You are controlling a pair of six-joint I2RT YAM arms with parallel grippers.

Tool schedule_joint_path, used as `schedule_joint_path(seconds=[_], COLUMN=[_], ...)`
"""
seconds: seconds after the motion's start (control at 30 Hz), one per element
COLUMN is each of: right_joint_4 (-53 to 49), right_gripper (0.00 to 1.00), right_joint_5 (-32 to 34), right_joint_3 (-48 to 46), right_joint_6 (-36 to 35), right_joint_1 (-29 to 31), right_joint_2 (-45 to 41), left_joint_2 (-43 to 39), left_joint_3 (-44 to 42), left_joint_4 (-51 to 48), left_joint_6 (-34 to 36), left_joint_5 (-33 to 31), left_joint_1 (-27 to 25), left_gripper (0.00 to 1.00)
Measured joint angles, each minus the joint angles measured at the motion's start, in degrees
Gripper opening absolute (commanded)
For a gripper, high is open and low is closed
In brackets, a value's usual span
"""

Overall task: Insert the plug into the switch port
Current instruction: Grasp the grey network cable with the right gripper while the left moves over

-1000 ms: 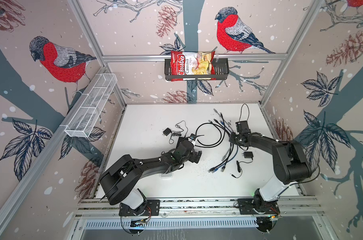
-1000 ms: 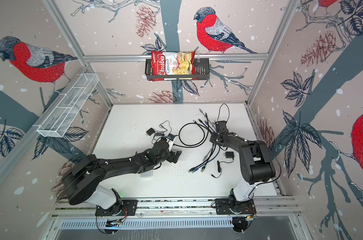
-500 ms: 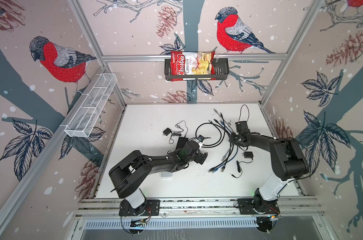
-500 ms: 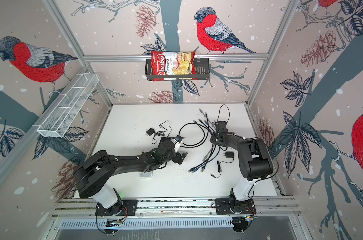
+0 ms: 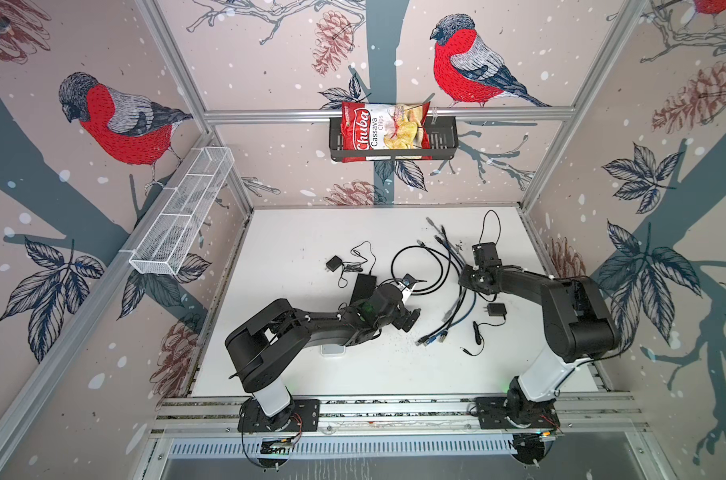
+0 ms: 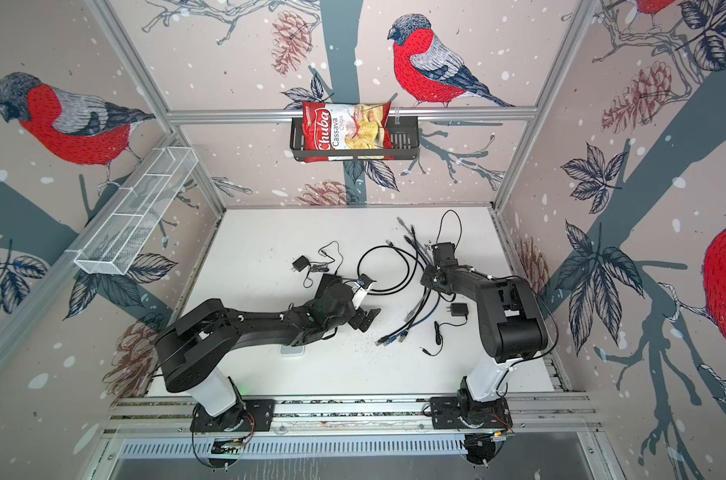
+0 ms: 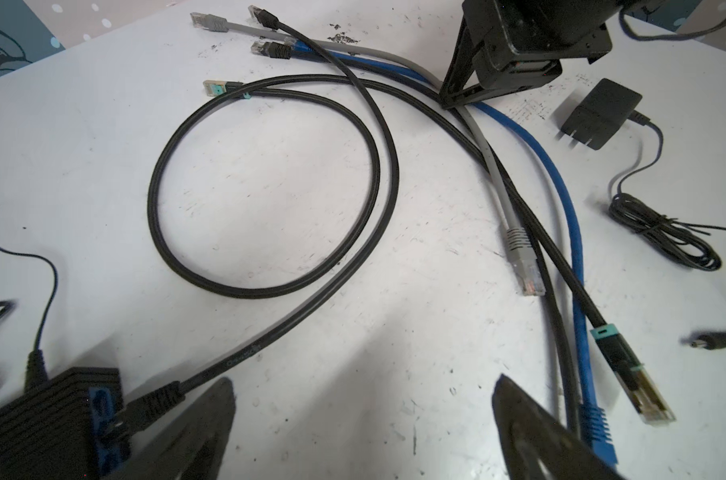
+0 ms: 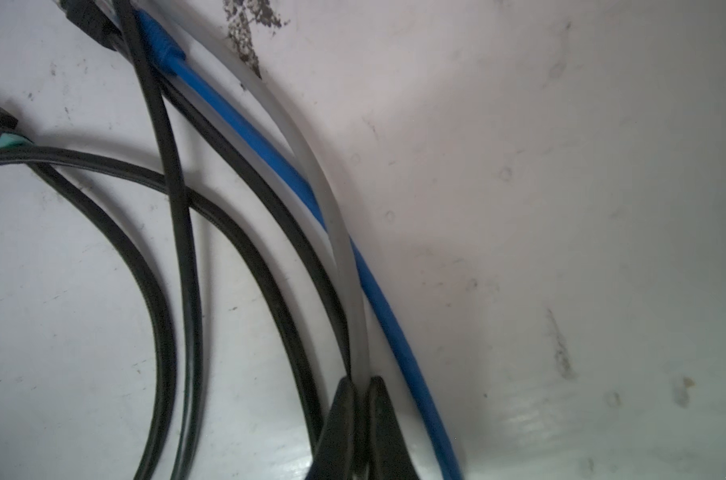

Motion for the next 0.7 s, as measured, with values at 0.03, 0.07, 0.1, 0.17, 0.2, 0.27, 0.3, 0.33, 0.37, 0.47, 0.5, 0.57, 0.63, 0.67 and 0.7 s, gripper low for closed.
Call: schedule_joint_path(seconds=[0.03, 0.07, 0.1, 0.17, 0.2, 0.27, 0.3, 0.33, 0.37, 0.47, 0.5, 0.57, 0.63, 0.67, 0.7], right_joint_4=[-0.02, -0.13, -0.26, -0.37, -0.42, -0.66, -0.72, -0.79, -0.92, -0.92, -0.98, -1.01, -1.01, -0.96, -1.01], right_gripper=[0.0, 0.0, 0.0, 0.0, 0.0, 0.0, 0.0, 0.0, 0.0, 0.0, 0.0, 0.0, 0.0, 0.0, 0.0], right_joint_5=[-0.24, -0.31, -0.63, -1.22, -1.49, -1.64, -1.9, -2.19, -2.6, -3.34, -3.74, -4.42, -4.83, -5.09, -5.57], right_joint_3=[-0.13, -0.17, -0.22, -0.22, -0.22, -0.22, -0.22, -0.22, -0.22, -0.42, -0.57, -0.83, -1.07, -1.25, -1.46], right_joint_6=[0.72, 0.72, 0.72, 0.92, 0.96, 1.14, 1.18, 1.31, 1.4, 2.23, 2.25, 2.36, 2.45, 2.47, 2.64], right_joint_1=[-0.2, -0.33, -0.55, -0.83, -0.92, -1.11, -1.27, -1.38, -1.53, -1.79, -1.9, -2.1, -2.19, -2.25, -2.32], right_joint_2=[-0.28, -0.5, -0.9, -1.84, -2.36, -3.48, -4.0, -4.48, -4.98, -6.62, -7.21, -8.2, -9.2, -9.57, -9.97], left_joint_2=[0.11, 0.15, 0.22, 0.31, 0.37, 0.57, 0.66, 0.76, 0.98, 1.95, 2.38, 3.26, 3.89, 4.02, 4.17], left_joint_3=[0.02, 0.04, 0.09, 0.13, 0.13, 0.13, 0.13, 0.13, 0.11, 0.22, 0.46, 1.29, 1.99, 2.14, 2.16], left_joint_4=[0.15, 0.15, 0.15, 0.17, 0.2, 0.66, 0.98, 1.38, 2.05, 3.61, 3.67, 3.96, 4.48, 4.57, 4.87], left_joint_6=[0.15, 0.26, 0.59, 1.55, 1.64, 2.23, 2.82, 3.54, 4.52, 6.97, 8.07, 9.68, 10.54, 10.58, 10.62], left_joint_5=[0.02, 0.02, 0.0, -0.02, 0.0, -0.04, -0.04, -0.07, -0.24, -0.63, -0.74, -1.03, -1.18, -1.33, -1.77], left_joint_1=[-0.17, -0.31, -0.5, -0.76, -0.92, -1.4, -1.7, -2.1, -2.62, -4.68, -5.44, -6.56, -6.8, -6.84, -6.84], left_gripper=[0.95, 0.95, 0.94, 0.94, 0.94, 0.94, 0.93, 0.94, 0.94, 0.94, 0.93, 0.94, 0.94, 0.93, 0.93])
